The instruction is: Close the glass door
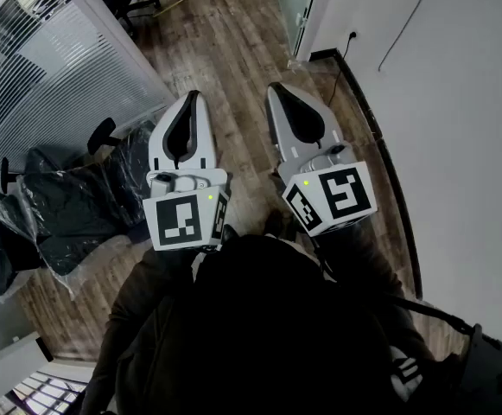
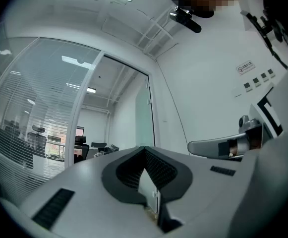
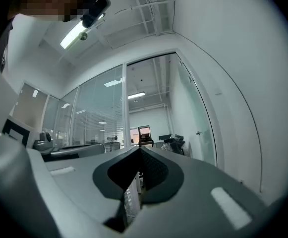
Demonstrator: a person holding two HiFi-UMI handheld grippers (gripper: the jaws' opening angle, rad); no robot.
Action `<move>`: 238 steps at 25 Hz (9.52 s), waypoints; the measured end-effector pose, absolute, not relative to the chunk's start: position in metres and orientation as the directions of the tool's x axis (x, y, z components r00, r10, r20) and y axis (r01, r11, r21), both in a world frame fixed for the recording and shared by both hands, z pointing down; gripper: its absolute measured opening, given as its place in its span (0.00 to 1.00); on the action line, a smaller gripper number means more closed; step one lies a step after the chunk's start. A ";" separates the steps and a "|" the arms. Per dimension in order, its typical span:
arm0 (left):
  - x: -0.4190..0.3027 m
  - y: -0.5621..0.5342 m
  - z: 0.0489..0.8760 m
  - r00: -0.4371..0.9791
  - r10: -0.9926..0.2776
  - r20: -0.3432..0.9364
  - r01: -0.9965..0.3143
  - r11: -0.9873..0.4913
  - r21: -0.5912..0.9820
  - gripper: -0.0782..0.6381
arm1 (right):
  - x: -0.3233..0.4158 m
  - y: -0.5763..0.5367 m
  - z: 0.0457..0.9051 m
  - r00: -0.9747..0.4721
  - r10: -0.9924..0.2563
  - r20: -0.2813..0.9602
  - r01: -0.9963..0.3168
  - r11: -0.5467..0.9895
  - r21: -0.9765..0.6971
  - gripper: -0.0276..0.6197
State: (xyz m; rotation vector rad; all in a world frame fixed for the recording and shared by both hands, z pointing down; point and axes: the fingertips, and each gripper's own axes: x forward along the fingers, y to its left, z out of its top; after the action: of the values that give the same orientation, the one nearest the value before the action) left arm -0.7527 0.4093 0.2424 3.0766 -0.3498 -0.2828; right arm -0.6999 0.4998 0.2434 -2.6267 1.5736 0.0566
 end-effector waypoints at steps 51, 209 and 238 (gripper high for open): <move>-0.152 0.118 0.289 0.968 -0.227 -0.109 -0.221 -0.973 0.068 0.10 | -0.090 0.218 0.280 0.488 -0.870 -0.071 -0.872 -0.483 -0.076 0.05; 0.443 -0.391 0.309 0.939 -0.341 -0.036 -0.338 -0.938 0.083 0.10 | 0.610 -0.320 0.378 0.362 -0.894 0.266 -0.923 -0.384 -0.035 0.14; 0.206 -0.329 0.320 0.821 -0.570 0.019 -0.570 -0.821 0.028 0.10 | 0.390 -0.361 0.374 0.085 -0.961 0.264 -0.995 -0.096 -0.030 0.15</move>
State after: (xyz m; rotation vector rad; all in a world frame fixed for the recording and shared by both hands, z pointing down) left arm 0.2063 -0.3294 0.3203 2.9668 -0.9292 0.0151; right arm 0.3897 -0.3612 0.3736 -2.4233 2.2101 -0.3596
